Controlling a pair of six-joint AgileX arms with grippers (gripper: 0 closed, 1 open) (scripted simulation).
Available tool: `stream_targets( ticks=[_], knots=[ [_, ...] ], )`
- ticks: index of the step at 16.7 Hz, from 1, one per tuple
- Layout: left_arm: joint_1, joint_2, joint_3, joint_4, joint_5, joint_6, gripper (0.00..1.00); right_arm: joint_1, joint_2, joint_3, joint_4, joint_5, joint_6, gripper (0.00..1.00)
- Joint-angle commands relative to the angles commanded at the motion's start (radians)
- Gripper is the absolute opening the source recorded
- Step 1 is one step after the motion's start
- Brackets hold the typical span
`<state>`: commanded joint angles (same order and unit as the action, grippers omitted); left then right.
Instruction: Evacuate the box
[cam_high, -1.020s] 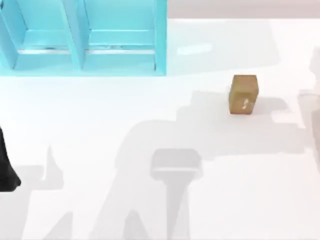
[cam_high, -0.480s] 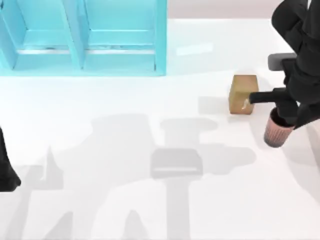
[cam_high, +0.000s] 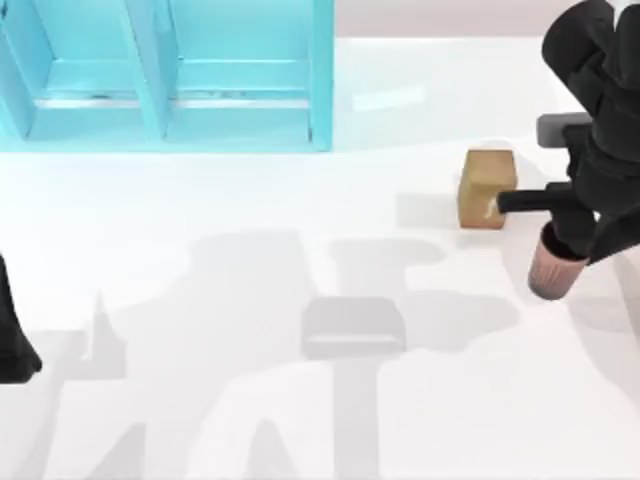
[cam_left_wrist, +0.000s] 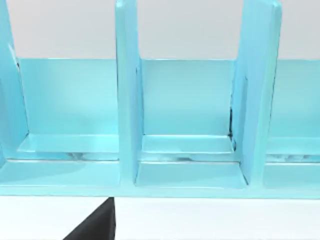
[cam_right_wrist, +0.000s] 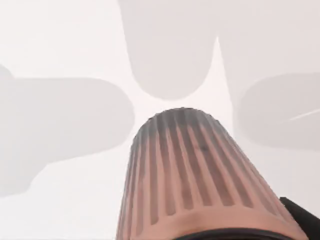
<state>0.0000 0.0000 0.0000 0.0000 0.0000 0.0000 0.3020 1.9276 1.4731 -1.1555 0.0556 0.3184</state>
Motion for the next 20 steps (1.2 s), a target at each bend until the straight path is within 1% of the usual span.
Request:
stream_targets(
  ticks=[6, 11, 20],
  knots=[
    [0.0, 0.0, 0.0, 0.0, 0.0, 0.0, 1.0, 0.009, 0.034, -0.097, 0.138, 0.003, 0.007, 0.0],
    [0.0, 0.0, 0.0, 0.0, 0.0, 0.0, 1.0, 0.01, 0.038, -0.108, 0.153, 0.003, 0.008, 0.0],
    [0.0, 0.0, 0.0, 0.0, 0.0, 0.0, 1.0, 0.01, 0.038, -0.108, 0.153, 0.003, 0.008, 0.68]
  ],
)
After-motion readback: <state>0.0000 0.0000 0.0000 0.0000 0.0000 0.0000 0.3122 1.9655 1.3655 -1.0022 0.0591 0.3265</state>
